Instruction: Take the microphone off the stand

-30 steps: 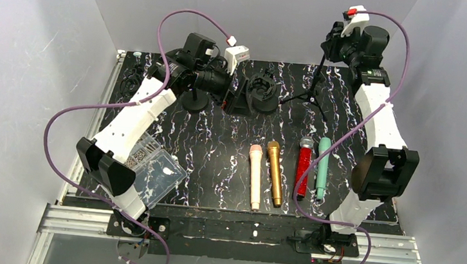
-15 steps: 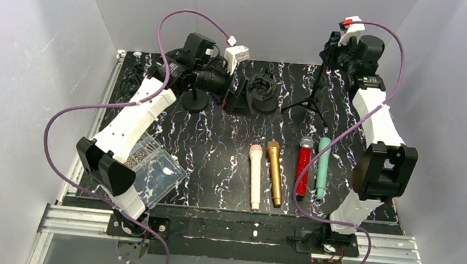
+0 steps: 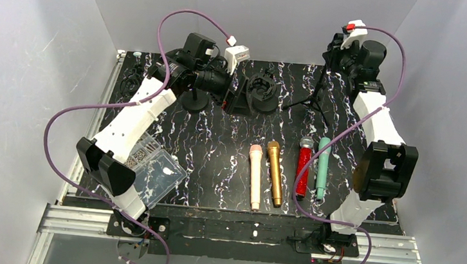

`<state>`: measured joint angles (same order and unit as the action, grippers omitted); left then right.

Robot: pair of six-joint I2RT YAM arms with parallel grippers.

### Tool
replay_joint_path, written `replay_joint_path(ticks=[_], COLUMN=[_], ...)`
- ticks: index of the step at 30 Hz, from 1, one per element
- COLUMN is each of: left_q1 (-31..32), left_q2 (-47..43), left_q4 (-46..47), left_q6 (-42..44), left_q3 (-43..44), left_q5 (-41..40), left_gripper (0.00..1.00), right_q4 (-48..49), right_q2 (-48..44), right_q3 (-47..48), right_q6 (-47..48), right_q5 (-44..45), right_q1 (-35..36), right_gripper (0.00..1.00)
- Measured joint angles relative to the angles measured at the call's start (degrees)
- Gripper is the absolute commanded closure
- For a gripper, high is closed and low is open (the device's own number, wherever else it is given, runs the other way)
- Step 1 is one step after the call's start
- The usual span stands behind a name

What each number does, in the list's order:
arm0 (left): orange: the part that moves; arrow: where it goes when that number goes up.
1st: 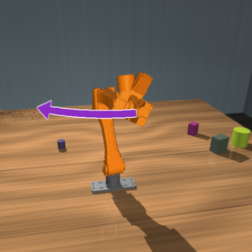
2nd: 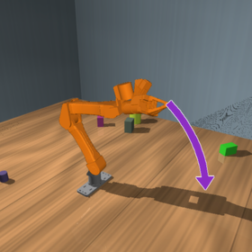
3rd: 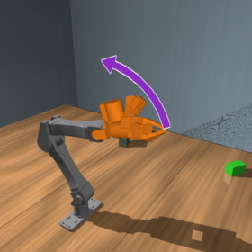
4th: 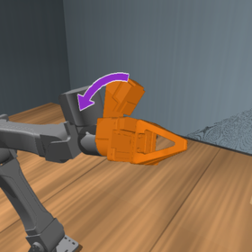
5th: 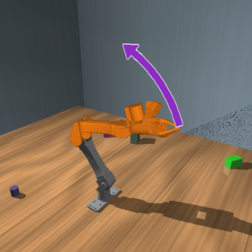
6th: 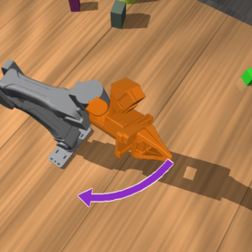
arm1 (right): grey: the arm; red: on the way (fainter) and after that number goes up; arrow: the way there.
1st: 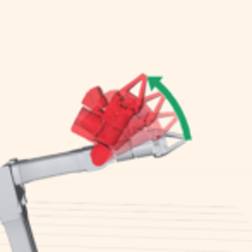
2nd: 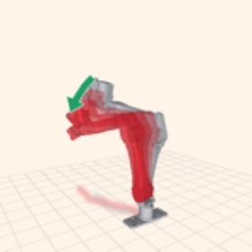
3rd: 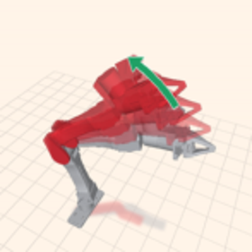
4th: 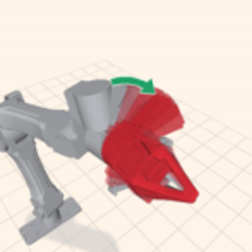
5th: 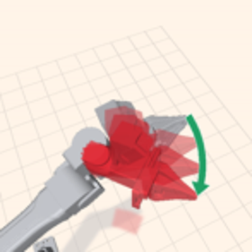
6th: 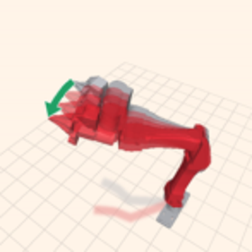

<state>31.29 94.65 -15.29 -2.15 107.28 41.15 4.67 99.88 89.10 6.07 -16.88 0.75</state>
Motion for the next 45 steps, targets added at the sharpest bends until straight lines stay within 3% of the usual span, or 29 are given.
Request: replay_joint_path(ticks=[21,45], left_q1=[0.00,-0.04], left_q2=[0.00,0.00], left_q4=[0.09,0.17], left_q6=[0.00,0.04], left_q3=[-0.20,-0.85], left_q5=[0.31,0.37], left_gripper=[0.02,0.01], right_q4=[11.78,19.37], right_q2=[-2.80,-3.28], right_q3=[-9.35,-13.92], right_q6=[-1.81,-1.84], right_q5=[-1.31,-1.70], right_q1=[-2.10,-2.19], right_gripper=[0.99,0.99])
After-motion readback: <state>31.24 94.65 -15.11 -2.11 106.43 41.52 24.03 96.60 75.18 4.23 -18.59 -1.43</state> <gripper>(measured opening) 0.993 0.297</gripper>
